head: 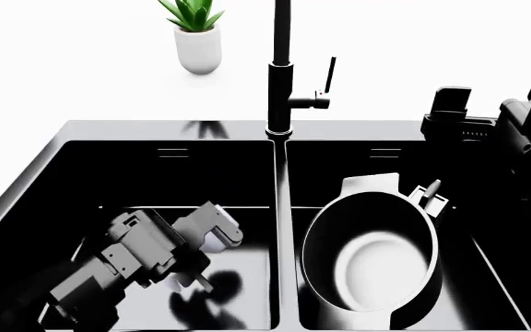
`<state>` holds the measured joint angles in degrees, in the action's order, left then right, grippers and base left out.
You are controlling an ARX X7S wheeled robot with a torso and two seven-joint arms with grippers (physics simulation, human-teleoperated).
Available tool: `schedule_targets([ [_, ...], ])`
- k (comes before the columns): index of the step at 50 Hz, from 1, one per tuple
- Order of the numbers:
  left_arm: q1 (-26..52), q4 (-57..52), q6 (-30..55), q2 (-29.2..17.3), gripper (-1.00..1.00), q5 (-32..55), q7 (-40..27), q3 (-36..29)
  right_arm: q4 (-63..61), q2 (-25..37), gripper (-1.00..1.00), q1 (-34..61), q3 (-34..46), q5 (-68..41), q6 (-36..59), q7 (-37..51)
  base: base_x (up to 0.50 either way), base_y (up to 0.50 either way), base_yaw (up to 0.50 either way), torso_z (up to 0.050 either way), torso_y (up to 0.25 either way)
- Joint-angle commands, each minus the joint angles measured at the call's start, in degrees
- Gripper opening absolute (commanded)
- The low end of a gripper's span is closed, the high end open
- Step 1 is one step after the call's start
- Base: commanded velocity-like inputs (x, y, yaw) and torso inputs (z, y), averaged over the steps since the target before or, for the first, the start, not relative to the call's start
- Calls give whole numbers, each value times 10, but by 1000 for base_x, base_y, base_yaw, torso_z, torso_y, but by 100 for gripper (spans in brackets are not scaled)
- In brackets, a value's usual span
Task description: Pick the wine glass and pot and place them in the sink. Then turn on the water.
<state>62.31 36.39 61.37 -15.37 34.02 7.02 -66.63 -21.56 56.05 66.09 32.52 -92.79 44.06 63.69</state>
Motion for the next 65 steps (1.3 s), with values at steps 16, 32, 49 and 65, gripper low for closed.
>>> schedule_targets([
  [16,12,142,-48,67,-100,-45,63,-55,5,4,100,-16,-3,9,-12,-9,0,0,0,0,1],
  [32,11,199,-78,91,-100,-56,86,-67,6,5,100,-20,-3,10,-14,-12,0,0,0,0,0],
  [49,11,237,-100,107,100,-61,103,-72,7,5,100,-23,-3,11,-16,-15,0,0,0,0,0],
  [65,13,227,-103,102,100,-57,100,-65,7,6,100,-27,-5,12,-19,-16,0,0,0,0,0],
])
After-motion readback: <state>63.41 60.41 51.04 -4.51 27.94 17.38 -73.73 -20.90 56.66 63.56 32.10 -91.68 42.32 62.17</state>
